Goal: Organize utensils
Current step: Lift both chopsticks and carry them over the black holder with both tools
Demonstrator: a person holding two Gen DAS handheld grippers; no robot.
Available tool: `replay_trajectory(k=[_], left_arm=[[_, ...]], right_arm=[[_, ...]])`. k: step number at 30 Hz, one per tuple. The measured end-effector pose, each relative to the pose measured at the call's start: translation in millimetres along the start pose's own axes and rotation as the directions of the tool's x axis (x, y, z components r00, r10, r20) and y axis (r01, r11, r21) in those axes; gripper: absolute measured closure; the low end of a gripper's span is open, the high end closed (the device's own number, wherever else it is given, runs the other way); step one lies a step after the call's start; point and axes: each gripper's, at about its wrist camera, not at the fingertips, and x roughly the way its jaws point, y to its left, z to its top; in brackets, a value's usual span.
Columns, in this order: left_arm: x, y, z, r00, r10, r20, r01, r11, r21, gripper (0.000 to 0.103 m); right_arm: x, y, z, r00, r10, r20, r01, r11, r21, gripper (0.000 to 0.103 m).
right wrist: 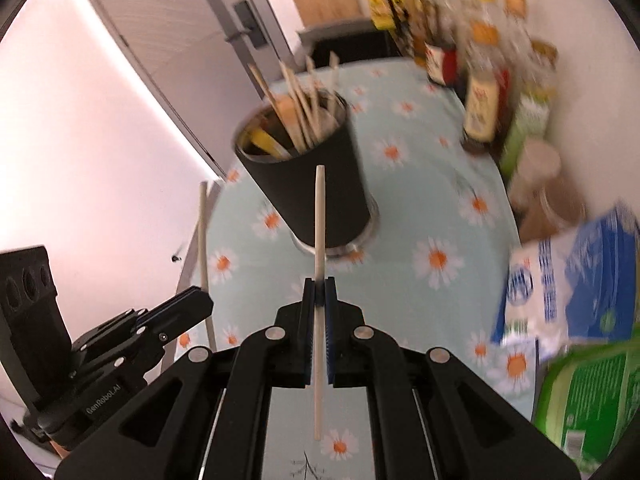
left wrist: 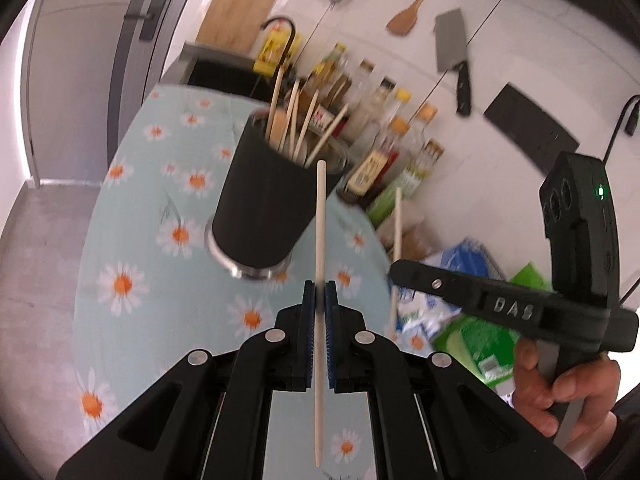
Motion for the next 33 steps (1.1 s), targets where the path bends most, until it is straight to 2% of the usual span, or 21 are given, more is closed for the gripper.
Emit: replay_trajectory(k=[8, 14, 18, 22, 28, 33], left_arm=[[-3, -7, 35, 0.994, -0.013, 0.11, 0.006, 0.998, 0.063, 0.099], [4, -10, 62, 0.986, -0.018, 0.164, 0.003, 0.996, 0.091, 0.099], [5, -17, 83, 0.972, -0.028, 0.233, -0.002, 0.992, 0.125, 0.099], [3, -20, 106, 0.958, -0.031, 0.284, -0.005, 0.992, 0.126, 0.099], [-2, -23, 139, 0.926, -0.031, 0.375, -0.023, 0.99, 0.137, 0.099], [1, -20, 156, 0.913, -0.022, 0.407, -0.03, 0.992, 0.119, 0.099]], right_arm=[[-6, 13, 40, 0.987, 0.095, 0.128, -0.086, 0.994, -0.071, 0.097], [-13, 8, 64, 0.971, 0.126, 0.204, -0.111, 0.99, -0.083, 0.097], [-15, 1, 83, 0.961, 0.136, 0.24, -0.119, 0.989, -0.084, 0.097], [-23, -2, 106, 0.94, 0.171, 0.294, -0.144, 0.983, -0.11, 0.097], [-32, -5, 132, 0.918, 0.197, 0.345, -0.166, 0.979, -0.117, 0.097], [-43, -6, 146, 0.879, 0.242, 0.411, -0.2, 0.969, -0.142, 0.097]])
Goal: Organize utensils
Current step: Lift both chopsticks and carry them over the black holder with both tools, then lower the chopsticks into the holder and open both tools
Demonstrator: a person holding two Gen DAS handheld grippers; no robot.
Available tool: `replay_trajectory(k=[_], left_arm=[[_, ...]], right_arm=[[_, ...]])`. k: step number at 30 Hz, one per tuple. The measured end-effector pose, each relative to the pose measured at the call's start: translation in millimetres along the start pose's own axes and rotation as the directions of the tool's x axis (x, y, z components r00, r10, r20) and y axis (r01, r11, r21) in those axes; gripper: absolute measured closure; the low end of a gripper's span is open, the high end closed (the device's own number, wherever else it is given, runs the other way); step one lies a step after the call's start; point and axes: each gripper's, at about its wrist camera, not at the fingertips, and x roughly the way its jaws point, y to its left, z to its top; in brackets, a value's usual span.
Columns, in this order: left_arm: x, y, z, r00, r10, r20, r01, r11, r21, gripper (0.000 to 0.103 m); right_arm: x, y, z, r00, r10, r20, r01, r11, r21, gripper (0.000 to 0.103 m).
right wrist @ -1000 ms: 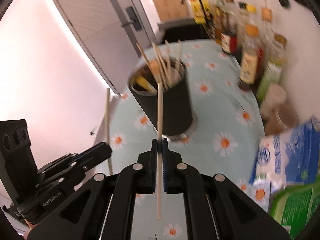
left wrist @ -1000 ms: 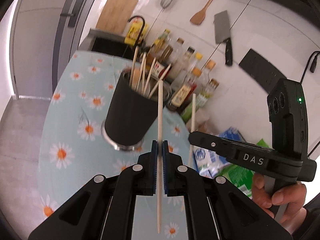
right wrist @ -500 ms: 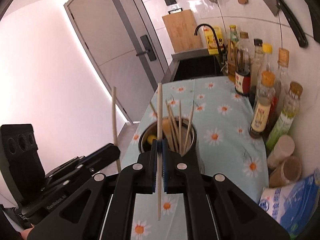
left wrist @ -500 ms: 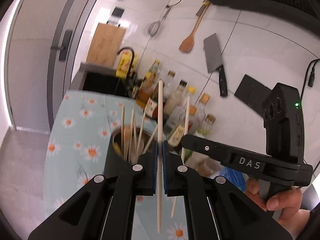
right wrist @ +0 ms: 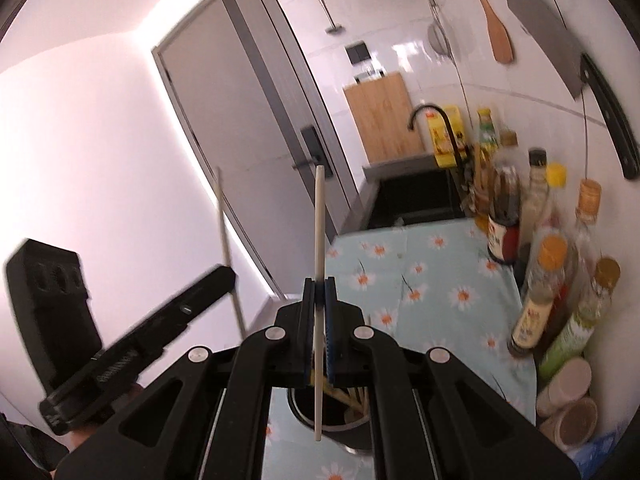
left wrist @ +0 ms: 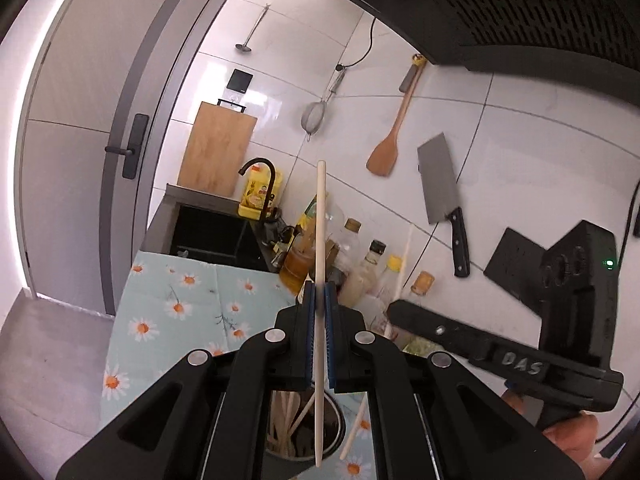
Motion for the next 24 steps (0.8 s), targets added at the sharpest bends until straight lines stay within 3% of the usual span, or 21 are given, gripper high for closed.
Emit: replay_trajectory(k=[10, 16, 24], left_arm=[[3, 8, 8, 0.994, -0.015, 0.107, 0.018, 1.0, -0.023, 0.099], [14, 18, -2, 0.993, -0.014, 0.117, 0.02, 0.999, -0.051, 0.099], [32, 31, -20, 0.998, -0.004, 0.069, 0.01, 0.997, -0.078, 0.099]], right_arm=[[-8, -1, 19, 0.988, 0.012, 0.151, -0.009, 1.0, -0.025, 0.097], [4, -6, 10, 0.988, -0.011, 0.153, 0.014, 1.0, -0.021, 0.097], [29, -19, -9, 0.995, -0.027, 0.097, 0.026, 1.0, 0.014, 0.097]])
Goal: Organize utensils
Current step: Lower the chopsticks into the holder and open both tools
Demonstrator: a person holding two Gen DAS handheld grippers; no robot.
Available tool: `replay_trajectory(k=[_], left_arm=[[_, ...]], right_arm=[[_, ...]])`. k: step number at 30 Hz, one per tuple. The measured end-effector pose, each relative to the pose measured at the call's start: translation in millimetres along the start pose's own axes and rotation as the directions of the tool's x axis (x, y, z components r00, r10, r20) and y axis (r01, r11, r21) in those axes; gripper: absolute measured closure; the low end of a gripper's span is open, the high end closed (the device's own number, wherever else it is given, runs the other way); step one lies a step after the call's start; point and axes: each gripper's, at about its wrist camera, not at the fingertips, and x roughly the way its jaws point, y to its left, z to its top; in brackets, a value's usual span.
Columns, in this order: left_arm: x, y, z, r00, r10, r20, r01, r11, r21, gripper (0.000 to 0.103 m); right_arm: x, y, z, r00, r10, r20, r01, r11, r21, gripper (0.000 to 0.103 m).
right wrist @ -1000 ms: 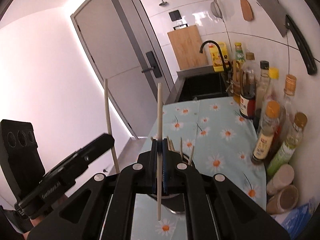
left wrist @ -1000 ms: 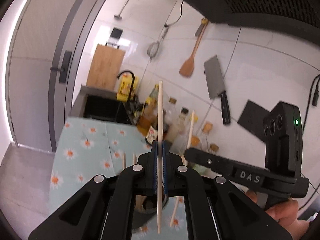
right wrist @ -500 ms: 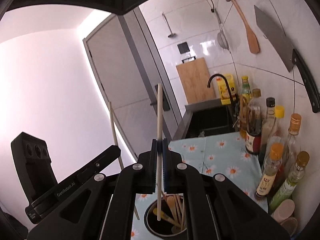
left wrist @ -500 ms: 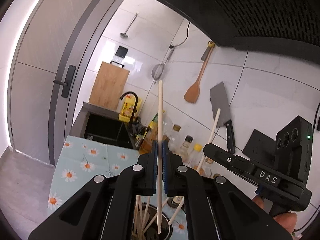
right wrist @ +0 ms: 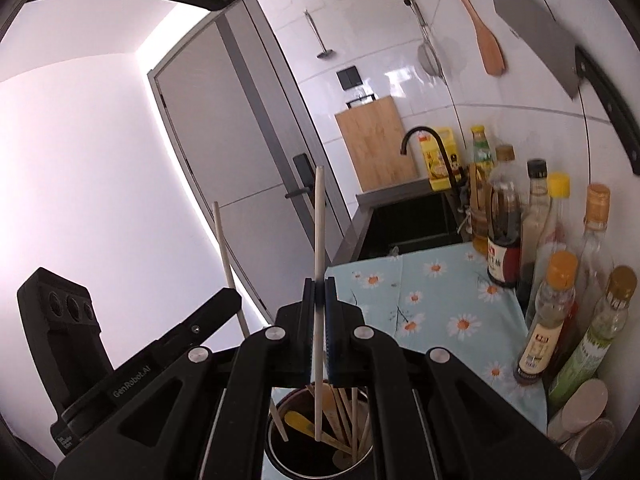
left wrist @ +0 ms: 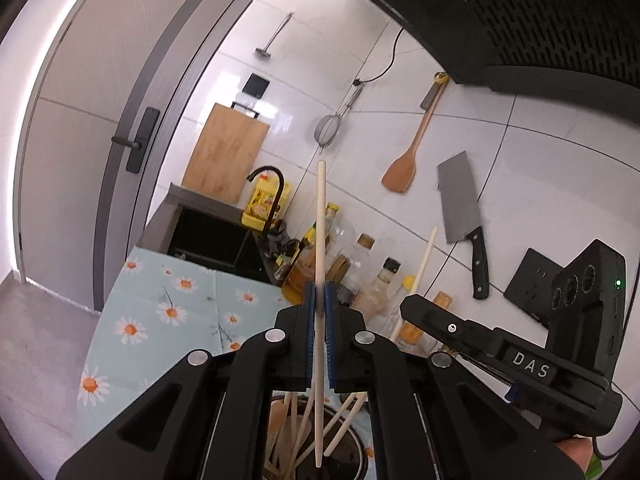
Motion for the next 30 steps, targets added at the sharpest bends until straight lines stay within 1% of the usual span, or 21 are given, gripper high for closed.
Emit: replay_trajectory(k=[4, 8, 14, 17, 18, 23, 25, 27, 28, 30], left_arm=[[3, 6, -8, 1.0, 0.002, -0.02, -0.002, 1.0, -0.007, 0.099], [7, 8, -18, 0.999, 0.016, -0.04, -0.015, 1.0, 0.005, 0.099], [9, 10, -34, 0.997, 0.019, -0.077, -0.018, 1.0, 0.004, 0.099], [12, 15, -39, 0.994, 0.017, -0.107, -0.02, 1.0, -0.02, 0.099], [12, 16, -42, 0.993, 0.025, -0.115, -0.028, 0.999, -0.022, 0.099], [10, 13, -48, 0.991, 0.021, -0.129, -0.022, 1.0, -0.01, 0.099], [7, 14, -50, 0.989, 0.013, -0.145, -0.016, 1.0, -0.024, 0.098], [5, 13, -50, 0.989, 0.014, -0.15, -0.018, 1.0, -0.024, 0.098], [4, 12, -50, 0.989, 0.021, -0.149, -0.024, 1.0, -0.018, 0.098], [1, 12, -50, 0.988, 0.021, -0.153, -0.025, 0.999, -0.024, 0.098]], right_arm=[[6, -2, -7, 1.0, -0.011, -0.021, 0.011, 1.0, 0.001, 0.097], [12, -3, -18, 0.999, -0.021, -0.042, 0.021, 1.0, -0.002, 0.097], [20, -9, -27, 0.997, -0.024, -0.071, 0.026, 0.999, 0.029, 0.097], [23, -12, -34, 0.995, -0.024, -0.094, 0.03, 0.998, 0.054, 0.097], [24, -12, -36, 0.995, -0.025, -0.098, 0.03, 0.998, 0.056, 0.097], [22, -12, -42, 0.993, -0.024, -0.112, 0.032, 0.997, 0.066, 0.097], [19, -12, -43, 0.993, -0.025, -0.113, 0.033, 0.997, 0.072, 0.097], [16, -11, -44, 0.993, -0.029, -0.116, 0.037, 0.997, 0.073, 0.09], [14, -10, -45, 0.993, -0.025, -0.114, 0.034, 0.997, 0.075, 0.082], [8, -8, -45, 0.994, -0.027, -0.11, 0.035, 0.997, 0.073, 0.08]])
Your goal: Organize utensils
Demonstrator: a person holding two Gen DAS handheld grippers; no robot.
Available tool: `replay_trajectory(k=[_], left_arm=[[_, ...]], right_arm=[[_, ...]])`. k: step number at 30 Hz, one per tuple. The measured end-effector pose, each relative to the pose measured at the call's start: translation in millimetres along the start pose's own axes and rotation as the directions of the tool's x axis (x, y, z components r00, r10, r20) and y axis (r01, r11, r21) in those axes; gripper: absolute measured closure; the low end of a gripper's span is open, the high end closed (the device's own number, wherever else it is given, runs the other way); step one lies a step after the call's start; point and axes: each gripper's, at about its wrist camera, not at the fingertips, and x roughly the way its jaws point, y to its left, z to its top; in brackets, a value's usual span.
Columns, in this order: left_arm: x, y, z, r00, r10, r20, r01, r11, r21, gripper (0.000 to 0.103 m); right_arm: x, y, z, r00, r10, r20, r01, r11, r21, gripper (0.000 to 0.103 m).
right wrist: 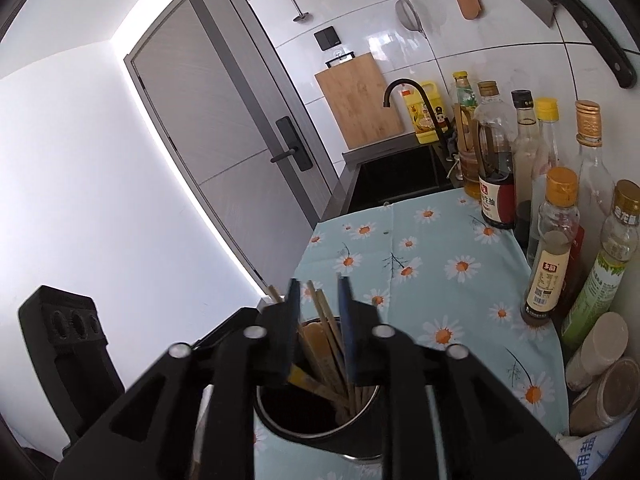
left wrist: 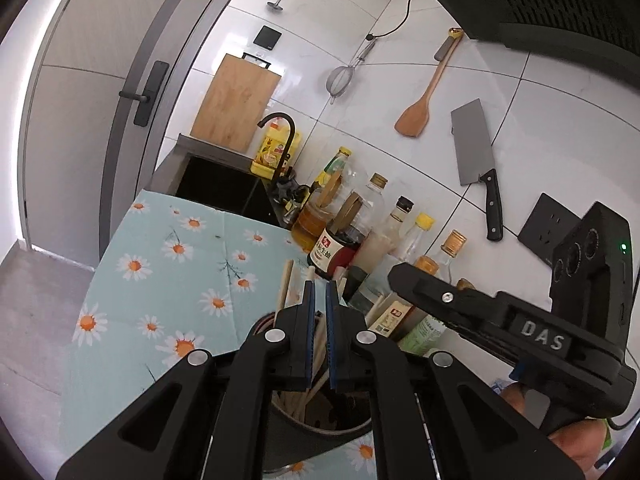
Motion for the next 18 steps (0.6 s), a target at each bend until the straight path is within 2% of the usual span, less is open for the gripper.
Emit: replay_trajectory(k=[4, 6, 11, 13, 15, 18], left_arm=[[-12, -5, 0, 1.0, -0.001, 0.004, 0.001, 1.0, 0.004, 0.098], [-20, -8, 0, 1.0, -0.001, 0.011, 0.001, 1.0, 0.012, 0.087], [-43, -16, 1, 1.0, 0.017, 0.021, -0.018, 0.999, 0.03, 0.086], [-54, -20, 0, 1.0, 0.021, 0.012, -0.021, 0.999, 0.03, 0.082], [-72, -26, -3, 0.999, 0.026, 0.019, -0.027, 0.998, 0.057, 0.074], [-93, -38, -10, 0.999, 0.044, 0.013, -0.045, 0.992, 0.114, 0.07]], right_arm=[[-15, 6, -1, 1.0, -0.011, 0.01, 0.012, 1.0, -0.007, 0.081], [-24, 9, -2, 1.0, -0.016, 0.023, 0.017, 1.0, -0.011, 0.08], [-56, 16, -8, 0.999, -0.019, 0.045, 0.02, 1.0, -0.023, 0.078], [-69, 18, -11, 0.999, -0.017, 0.047, 0.019, 0.999, -0.032, 0.078], [-83, 18, -15, 0.999, -0.023, 0.049, 0.025, 0.999, -0.045, 0.071], [-102, 17, -22, 0.998, -0.032, 0.049, 0.035, 0.997, -0.067, 0.065]])
